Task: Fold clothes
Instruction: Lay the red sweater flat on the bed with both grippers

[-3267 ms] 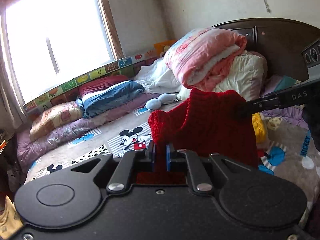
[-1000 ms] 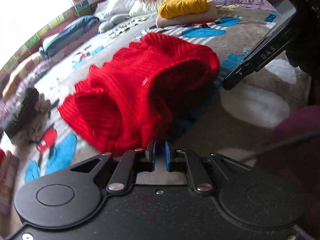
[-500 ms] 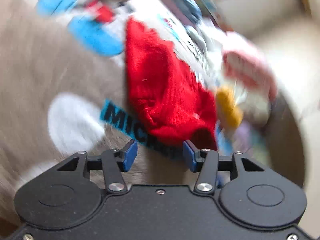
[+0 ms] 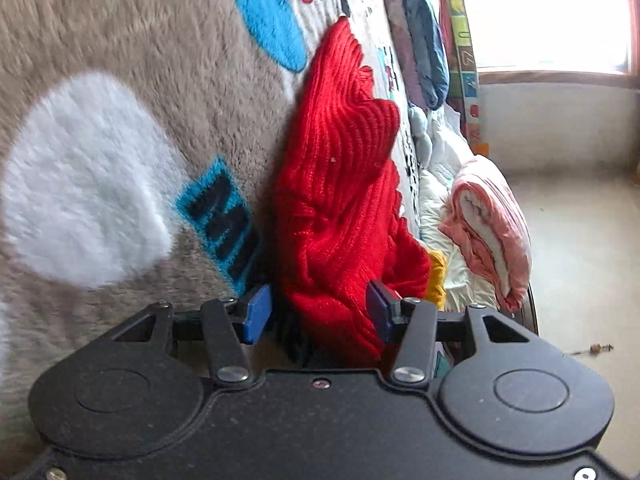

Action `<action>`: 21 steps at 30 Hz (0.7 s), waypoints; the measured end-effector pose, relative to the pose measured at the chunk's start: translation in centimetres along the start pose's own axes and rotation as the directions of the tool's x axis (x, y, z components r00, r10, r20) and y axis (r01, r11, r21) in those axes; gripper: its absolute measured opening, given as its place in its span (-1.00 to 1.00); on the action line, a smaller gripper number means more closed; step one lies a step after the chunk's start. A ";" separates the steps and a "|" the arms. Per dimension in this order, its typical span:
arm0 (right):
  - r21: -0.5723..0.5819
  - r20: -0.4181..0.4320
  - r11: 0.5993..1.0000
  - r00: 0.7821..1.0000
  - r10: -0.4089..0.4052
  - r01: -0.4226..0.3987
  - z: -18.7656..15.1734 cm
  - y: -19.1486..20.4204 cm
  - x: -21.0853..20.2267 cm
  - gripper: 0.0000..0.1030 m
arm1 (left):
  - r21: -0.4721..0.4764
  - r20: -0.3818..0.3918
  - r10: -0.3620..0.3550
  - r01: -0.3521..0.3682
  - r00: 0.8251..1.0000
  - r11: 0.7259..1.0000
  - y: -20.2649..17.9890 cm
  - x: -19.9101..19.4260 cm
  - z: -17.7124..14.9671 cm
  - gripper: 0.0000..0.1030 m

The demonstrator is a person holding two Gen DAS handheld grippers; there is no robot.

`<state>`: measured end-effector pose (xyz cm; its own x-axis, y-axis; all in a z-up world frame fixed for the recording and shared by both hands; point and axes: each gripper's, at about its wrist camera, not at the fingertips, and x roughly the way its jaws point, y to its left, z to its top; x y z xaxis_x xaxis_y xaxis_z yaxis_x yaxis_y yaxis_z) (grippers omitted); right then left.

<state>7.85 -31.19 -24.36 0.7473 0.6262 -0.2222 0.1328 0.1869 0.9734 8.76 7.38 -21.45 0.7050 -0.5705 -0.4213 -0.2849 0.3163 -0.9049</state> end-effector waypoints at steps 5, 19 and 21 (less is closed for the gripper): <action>-0.051 -0.030 0.999 1.000 -0.005 0.004 0.3 0.8 1.5 -0.17 | 0.066 0.013 0.016 -0.016 1.000 0.998 -1.7 0.7 -0.1 -0.25; -0.565 -0.029 0.794 0.956 -0.291 0.225 0.1 4.5 0.5 -0.72 | 0.576 0.085 0.223 -0.230 0.971 0.784 -2.2 -1.8 -3.2 -0.95; -0.515 -0.012 0.829 0.965 -0.261 0.218 -0.2 3.5 -0.3 -0.72 | 0.497 0.050 0.182 -0.183 0.982 0.848 -1.1 -2.4 -2.9 -0.90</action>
<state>7.96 -30.62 -20.86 0.6789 0.5649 -0.4690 -0.0630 0.6813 0.7293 5.46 6.20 -19.64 0.6729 -0.4645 -0.5757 -0.0477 0.7494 -0.6604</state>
